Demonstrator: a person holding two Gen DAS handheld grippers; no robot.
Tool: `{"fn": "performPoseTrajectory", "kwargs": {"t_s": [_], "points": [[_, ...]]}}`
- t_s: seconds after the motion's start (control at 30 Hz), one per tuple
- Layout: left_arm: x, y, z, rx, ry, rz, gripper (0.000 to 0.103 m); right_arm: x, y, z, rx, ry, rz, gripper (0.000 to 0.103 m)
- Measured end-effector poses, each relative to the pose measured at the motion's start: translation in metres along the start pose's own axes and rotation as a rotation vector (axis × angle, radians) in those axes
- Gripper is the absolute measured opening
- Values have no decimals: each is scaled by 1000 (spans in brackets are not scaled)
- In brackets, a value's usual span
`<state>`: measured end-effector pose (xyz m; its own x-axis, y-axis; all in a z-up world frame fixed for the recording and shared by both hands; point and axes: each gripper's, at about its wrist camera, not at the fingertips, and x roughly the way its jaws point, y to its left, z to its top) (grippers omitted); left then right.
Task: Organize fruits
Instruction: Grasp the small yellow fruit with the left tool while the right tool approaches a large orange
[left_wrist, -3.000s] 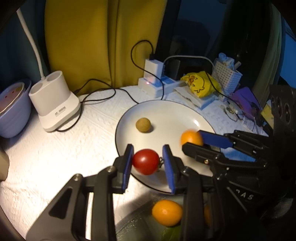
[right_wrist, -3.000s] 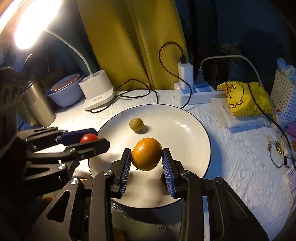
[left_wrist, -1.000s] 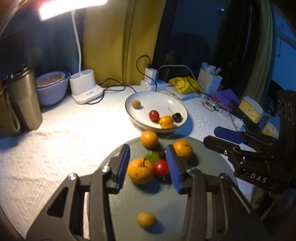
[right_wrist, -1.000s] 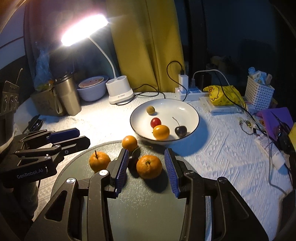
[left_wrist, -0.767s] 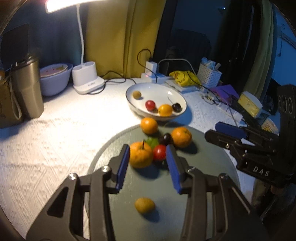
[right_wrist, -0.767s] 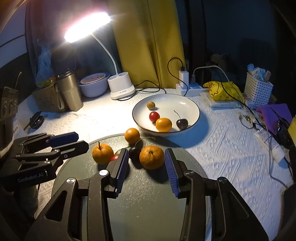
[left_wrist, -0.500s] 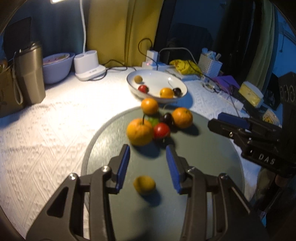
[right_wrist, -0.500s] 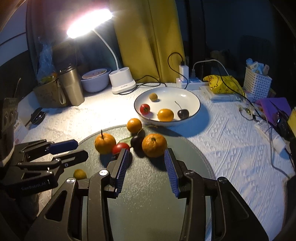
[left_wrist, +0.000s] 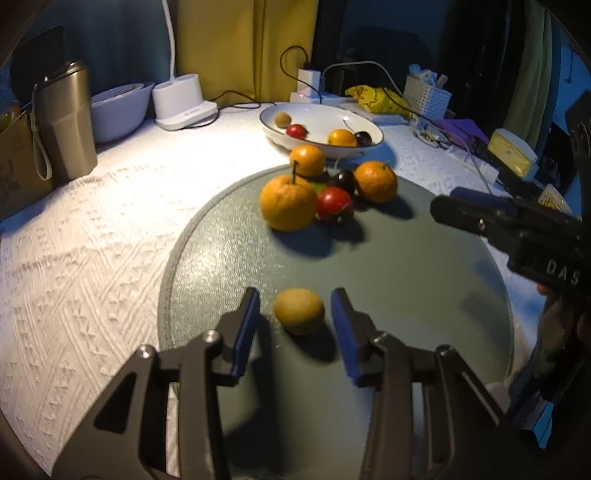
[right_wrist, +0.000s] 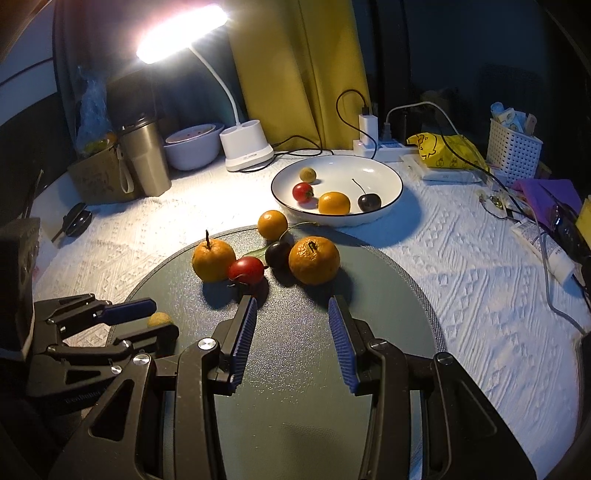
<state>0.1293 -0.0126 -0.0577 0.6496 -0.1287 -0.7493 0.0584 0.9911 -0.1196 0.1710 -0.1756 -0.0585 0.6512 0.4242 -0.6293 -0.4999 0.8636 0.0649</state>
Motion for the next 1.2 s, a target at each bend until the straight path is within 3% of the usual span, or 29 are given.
{"fn": "performPoseTrajectory", "kwargs": {"t_s": [0.13, 1.2], "points": [[2, 1, -3, 14, 4, -1, 29, 2, 3, 1, -5, 4, -1, 43], [0, 78, 27, -91, -62, -19, 29, 80, 69, 39, -114, 93, 80, 44]]}}
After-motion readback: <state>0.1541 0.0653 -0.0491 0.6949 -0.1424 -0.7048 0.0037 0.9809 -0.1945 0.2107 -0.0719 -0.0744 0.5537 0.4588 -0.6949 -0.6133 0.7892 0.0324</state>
